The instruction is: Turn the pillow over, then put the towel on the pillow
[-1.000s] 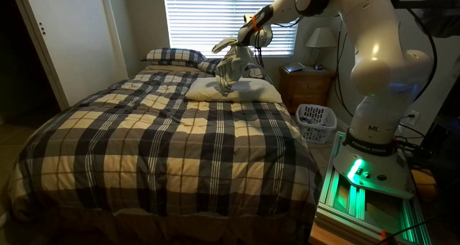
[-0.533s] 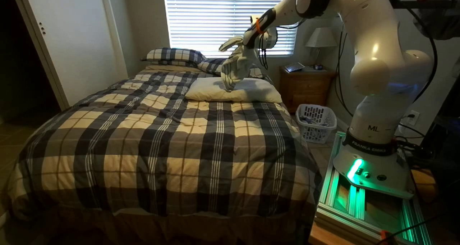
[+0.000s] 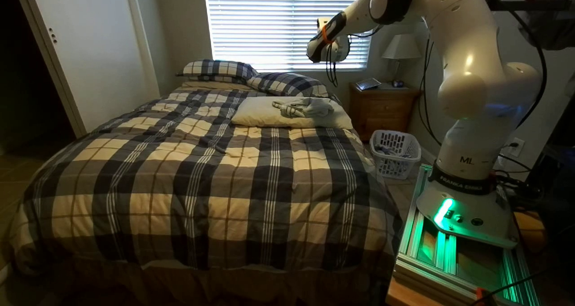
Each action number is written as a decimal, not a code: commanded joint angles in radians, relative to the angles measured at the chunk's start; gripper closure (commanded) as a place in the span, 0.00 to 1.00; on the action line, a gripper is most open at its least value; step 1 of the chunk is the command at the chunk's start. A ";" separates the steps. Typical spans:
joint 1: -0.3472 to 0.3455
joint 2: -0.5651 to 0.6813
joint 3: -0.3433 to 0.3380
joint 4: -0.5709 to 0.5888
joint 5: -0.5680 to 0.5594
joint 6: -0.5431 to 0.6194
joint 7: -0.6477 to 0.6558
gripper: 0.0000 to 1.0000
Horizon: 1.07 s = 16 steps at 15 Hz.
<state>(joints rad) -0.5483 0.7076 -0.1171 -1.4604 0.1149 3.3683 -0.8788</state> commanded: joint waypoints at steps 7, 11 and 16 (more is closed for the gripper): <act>0.040 -0.102 0.036 -0.121 0.066 -0.189 0.152 0.00; 0.115 -0.175 -0.047 -0.220 -0.046 -0.294 0.454 0.00; 0.262 -0.259 -0.188 -0.341 -0.030 -0.379 0.676 0.00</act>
<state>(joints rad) -0.3815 0.5367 -0.2095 -1.6858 0.0834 3.0374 -0.3201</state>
